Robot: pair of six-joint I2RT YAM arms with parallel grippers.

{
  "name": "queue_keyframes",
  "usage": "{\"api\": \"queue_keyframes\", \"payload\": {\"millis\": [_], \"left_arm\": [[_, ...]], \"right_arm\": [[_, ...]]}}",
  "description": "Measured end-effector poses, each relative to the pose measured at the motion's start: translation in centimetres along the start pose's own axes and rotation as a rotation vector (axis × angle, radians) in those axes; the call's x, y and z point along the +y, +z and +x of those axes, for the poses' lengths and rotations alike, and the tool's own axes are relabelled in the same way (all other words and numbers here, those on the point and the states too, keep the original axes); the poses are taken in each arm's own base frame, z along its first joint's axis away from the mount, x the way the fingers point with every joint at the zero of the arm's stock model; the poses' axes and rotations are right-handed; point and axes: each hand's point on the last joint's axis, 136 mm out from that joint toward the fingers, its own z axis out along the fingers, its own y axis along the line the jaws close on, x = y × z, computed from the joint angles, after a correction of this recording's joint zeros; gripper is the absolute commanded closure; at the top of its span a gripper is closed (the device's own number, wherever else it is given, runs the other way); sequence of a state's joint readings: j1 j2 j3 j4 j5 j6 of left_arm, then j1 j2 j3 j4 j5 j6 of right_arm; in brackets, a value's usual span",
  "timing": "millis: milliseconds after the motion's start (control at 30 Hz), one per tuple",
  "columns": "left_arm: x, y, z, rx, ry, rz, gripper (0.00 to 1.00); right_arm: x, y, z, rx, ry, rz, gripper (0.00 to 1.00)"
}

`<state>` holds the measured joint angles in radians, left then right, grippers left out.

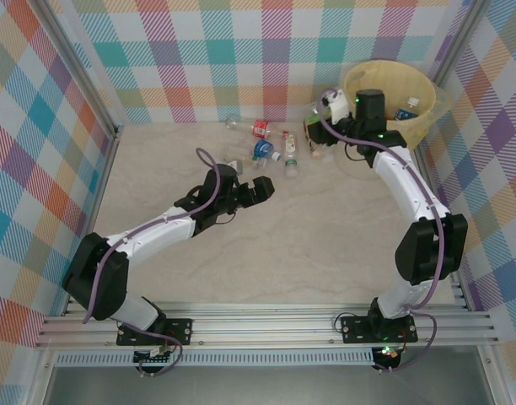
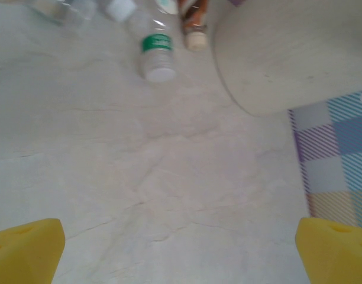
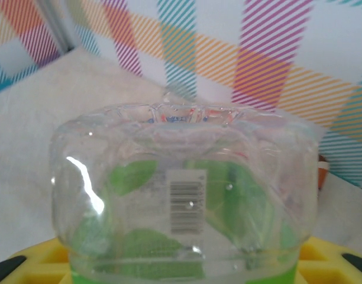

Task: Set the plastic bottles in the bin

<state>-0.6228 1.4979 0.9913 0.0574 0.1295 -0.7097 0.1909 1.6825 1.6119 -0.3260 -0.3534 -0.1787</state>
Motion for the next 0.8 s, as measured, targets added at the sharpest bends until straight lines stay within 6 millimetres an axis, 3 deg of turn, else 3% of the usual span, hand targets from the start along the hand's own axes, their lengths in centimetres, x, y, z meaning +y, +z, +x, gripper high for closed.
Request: {"api": "queue_keyframes", "payload": {"millis": [233,433,567,667,800], "left_arm": [[-2.5,0.9,-0.2,0.032,0.009,0.111,0.0],[-3.4,0.9,-0.4,0.029,0.014,0.154,0.0],[-3.5,0.9,-0.5,0.024,0.016,0.159,0.0],[-3.5,0.9,-0.5,0.023,0.016,0.16,0.0],[-3.1,1.0,-0.2,0.027,0.014,0.151,0.0]], "right_arm": [[-4.2,-3.8,-4.8,-0.133,0.172,0.076,0.58],[-7.4,-7.7,-9.7,-0.258,0.221,0.171,0.58],[-9.9,-9.2,-12.3,-0.32,0.236,0.233,0.58],[-12.7,-9.1,-12.6,-0.323,0.259,0.298,0.57],[-16.9,-8.0,-10.8,-0.273,0.307,0.398,0.56]]}}
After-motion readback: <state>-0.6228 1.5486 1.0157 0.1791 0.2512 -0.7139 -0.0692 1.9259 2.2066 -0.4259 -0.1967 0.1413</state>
